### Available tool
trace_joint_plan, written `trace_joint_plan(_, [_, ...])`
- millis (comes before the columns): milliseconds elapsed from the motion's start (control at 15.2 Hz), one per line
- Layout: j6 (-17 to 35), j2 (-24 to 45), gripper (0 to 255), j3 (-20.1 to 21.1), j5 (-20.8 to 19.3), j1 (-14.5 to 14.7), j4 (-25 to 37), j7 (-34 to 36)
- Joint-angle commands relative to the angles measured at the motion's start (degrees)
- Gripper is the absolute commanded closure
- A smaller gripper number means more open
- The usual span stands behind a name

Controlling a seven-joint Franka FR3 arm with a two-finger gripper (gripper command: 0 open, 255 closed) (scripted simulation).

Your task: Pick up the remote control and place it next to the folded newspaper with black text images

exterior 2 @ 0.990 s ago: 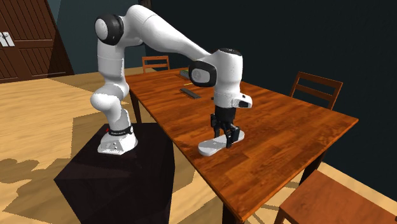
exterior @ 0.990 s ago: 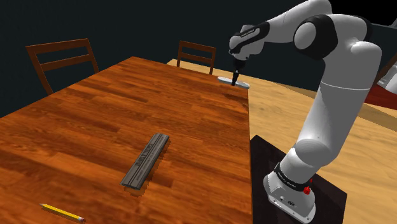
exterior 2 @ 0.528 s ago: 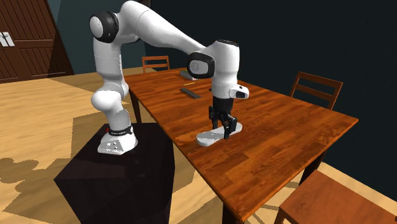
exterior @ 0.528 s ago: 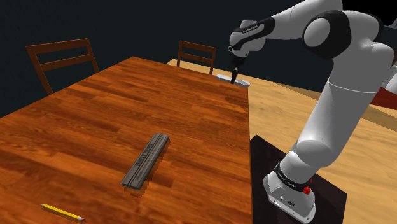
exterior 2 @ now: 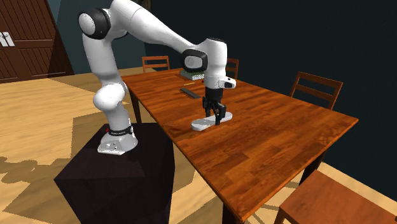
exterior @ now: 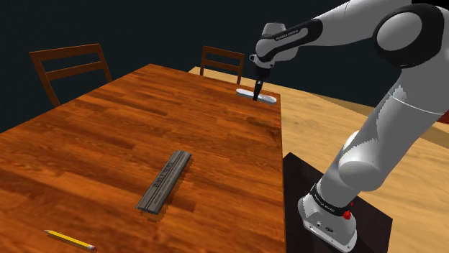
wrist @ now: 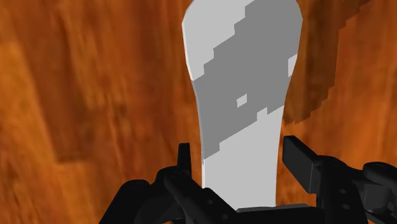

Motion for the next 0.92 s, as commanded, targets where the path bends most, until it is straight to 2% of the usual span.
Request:
trace_joint_plan(0, [0.23,-2.2,255,1.54,-0.93,1.42,-2.36,3.54])
trace_joint_plan(396, [0.57,-7.06,255,6.41,-2.15,5.04,-7.7,12.81])
trace_joint_plan(858, [0.51,-10.05,255,12.62,-1.66,9.4,-11.0,23.15])
